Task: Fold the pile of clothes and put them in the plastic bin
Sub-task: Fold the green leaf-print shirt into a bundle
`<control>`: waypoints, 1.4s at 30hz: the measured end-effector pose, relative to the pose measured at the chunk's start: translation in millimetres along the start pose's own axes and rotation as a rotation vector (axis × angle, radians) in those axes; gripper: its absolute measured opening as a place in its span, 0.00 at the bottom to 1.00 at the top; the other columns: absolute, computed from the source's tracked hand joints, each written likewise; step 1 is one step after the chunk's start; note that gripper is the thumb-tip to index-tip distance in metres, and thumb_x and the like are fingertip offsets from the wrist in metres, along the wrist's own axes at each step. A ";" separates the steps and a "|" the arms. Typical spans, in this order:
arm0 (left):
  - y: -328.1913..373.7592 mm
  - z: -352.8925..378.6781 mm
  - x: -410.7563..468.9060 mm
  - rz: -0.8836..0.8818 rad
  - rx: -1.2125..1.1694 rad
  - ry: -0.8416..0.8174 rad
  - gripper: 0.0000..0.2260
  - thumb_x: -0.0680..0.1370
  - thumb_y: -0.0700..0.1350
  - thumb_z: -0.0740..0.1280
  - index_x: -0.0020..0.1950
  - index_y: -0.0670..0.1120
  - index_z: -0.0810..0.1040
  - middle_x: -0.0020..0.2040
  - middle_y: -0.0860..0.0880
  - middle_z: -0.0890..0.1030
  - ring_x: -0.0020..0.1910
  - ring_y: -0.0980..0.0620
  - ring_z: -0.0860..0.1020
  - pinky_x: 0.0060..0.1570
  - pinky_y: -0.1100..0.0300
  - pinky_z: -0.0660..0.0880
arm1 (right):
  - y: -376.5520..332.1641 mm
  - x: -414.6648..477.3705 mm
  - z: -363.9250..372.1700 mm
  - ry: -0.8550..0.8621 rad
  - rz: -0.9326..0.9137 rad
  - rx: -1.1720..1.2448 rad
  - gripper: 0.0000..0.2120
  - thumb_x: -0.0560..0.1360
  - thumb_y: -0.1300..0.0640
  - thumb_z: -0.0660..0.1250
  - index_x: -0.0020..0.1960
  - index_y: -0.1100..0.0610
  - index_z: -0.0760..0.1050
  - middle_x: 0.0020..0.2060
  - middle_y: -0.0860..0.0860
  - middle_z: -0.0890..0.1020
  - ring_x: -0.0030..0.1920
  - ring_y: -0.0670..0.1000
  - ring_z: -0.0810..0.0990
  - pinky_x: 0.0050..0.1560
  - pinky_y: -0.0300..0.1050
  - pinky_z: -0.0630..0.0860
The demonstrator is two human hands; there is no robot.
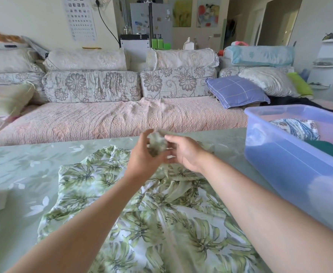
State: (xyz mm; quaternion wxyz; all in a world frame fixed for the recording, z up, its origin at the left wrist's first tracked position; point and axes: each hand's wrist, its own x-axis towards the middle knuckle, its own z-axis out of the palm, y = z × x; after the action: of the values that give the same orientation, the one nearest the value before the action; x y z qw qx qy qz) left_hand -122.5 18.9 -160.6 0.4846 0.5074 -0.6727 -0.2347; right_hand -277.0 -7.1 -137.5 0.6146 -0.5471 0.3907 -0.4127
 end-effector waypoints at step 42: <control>-44.2 -31.8 -15.7 0.045 0.827 -0.444 0.21 0.84 0.51 0.49 0.78 0.54 0.58 0.77 0.51 0.62 0.76 0.49 0.60 0.74 0.41 0.59 | 49.0 -18.7 -13.6 0.107 -0.023 -1.431 0.26 0.81 0.46 0.58 0.78 0.44 0.60 0.79 0.49 0.58 0.79 0.54 0.57 0.78 0.55 0.54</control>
State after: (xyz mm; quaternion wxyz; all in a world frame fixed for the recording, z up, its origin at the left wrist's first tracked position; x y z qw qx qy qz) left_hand -73.9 22.2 -189.5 0.0911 0.5808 -0.8080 -0.0395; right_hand -292.4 8.6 -187.1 0.0807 -0.7989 0.5895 -0.0879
